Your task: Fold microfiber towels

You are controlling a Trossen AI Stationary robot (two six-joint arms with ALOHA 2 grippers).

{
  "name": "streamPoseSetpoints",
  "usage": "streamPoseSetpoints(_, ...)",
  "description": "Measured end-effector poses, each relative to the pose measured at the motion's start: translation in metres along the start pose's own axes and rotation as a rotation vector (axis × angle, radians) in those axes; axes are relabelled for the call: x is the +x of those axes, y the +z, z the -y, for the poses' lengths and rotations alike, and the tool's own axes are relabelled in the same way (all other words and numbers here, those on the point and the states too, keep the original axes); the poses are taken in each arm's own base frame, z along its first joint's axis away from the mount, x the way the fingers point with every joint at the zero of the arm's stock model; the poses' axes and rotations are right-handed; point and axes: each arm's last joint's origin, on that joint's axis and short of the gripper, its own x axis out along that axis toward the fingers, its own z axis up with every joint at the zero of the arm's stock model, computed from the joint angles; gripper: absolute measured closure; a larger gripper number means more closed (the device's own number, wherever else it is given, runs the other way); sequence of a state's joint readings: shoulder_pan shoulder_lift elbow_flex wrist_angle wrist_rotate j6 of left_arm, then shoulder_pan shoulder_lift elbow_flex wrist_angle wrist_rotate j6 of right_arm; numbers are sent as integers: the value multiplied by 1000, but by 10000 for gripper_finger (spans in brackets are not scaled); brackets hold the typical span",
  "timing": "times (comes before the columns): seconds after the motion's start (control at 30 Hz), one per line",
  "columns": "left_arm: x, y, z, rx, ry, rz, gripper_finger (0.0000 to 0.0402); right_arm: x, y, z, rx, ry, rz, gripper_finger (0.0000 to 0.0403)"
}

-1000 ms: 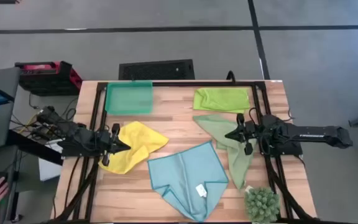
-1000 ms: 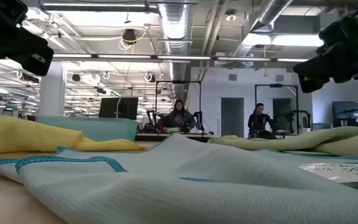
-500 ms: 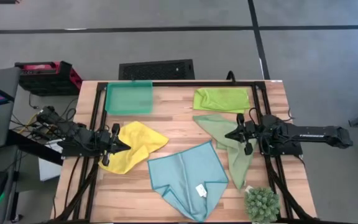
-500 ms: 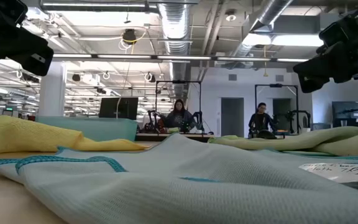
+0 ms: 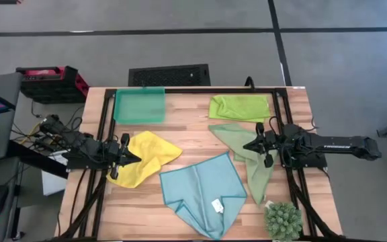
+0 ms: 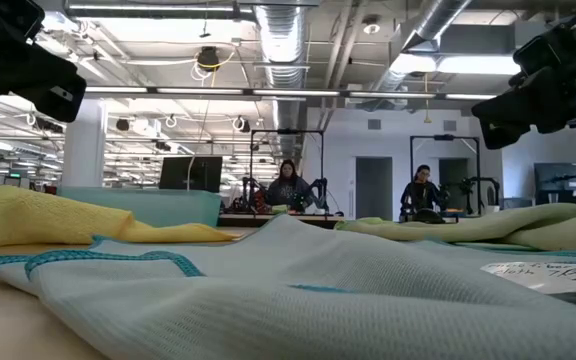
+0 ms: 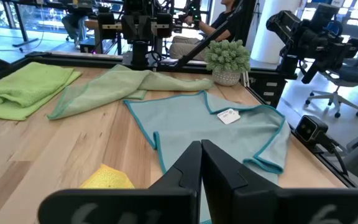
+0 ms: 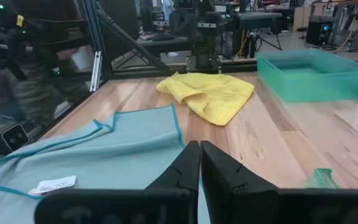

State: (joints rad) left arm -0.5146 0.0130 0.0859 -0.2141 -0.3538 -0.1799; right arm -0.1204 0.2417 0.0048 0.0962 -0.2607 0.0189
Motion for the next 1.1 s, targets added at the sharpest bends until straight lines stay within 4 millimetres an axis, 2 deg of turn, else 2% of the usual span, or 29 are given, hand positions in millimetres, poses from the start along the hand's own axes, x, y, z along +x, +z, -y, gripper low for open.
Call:
streamPoseSetpoints(0.67,0,1,0,-39,1,10,401,0,0,0,0,0,0,365)
streamPoseSetpoints(0.77,0,4,-2,13,73,64,401,0,0,0,0,0,0,365)
streamPoseSetpoints(0.83,-1,10,-3,55,146,115,401,0,0,0,0,0,0,365)
streamPoseSetpoints(0.97,-10,39,-5,49,287,297,401,0,0,0,0,0,0,365)
streamPoseSetpoints(1.1,-20,58,-8,179,402,303,401,0,0,0,0,0,0,365)
